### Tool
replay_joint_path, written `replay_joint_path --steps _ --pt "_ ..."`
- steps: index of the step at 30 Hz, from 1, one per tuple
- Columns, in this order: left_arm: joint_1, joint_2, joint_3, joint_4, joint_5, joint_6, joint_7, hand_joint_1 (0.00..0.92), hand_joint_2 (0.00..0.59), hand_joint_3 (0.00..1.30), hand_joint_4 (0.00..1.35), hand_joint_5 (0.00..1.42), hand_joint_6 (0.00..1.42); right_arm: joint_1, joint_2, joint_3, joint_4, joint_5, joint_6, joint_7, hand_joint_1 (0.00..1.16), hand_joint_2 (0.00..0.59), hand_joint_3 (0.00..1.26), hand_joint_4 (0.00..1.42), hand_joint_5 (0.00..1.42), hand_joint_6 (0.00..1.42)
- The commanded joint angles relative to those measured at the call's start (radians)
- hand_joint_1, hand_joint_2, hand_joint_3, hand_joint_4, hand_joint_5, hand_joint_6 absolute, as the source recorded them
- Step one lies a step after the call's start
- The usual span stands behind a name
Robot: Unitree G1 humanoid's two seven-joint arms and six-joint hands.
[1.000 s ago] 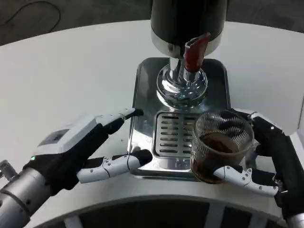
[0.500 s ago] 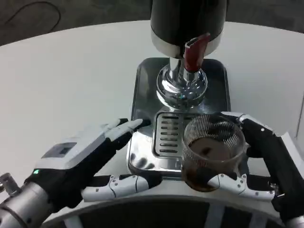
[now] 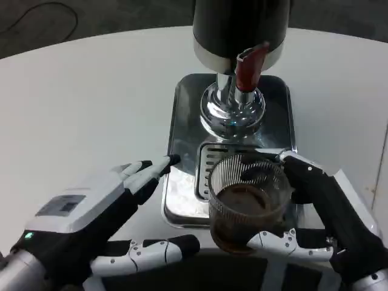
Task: Grasp the cup under the faucet to collect the drink, then remove the cup.
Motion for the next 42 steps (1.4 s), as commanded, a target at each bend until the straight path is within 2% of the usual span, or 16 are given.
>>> replay_joint_path --steps 1,18,42 --pt "0.037 0.01 0.015 -0.036 0.008 0.02 -0.02 0.0 0.129 0.0 0.0 0.0 0.0 -0.026 -0.006 0.006 -0.034 0.039 -0.034 0.019 0.85 0.178 0.91 1.07 1.27 1.31" --pt "0.147 -0.006 0.067 -0.145 0.012 0.066 -0.028 0.0 0.129 0.0 0.0 0.0 0.0 -0.064 -0.029 0.017 -0.016 0.089 -0.041 0.086 0.85 0.178 0.91 1.07 1.29 1.32" --pt "0.187 -0.004 0.095 -0.167 -0.002 0.055 -0.034 0.0 0.129 0.0 0.0 0.0 0.0 -0.043 -0.032 0.015 -0.044 0.089 -0.044 0.091 0.85 0.178 0.93 1.08 1.3 1.32"
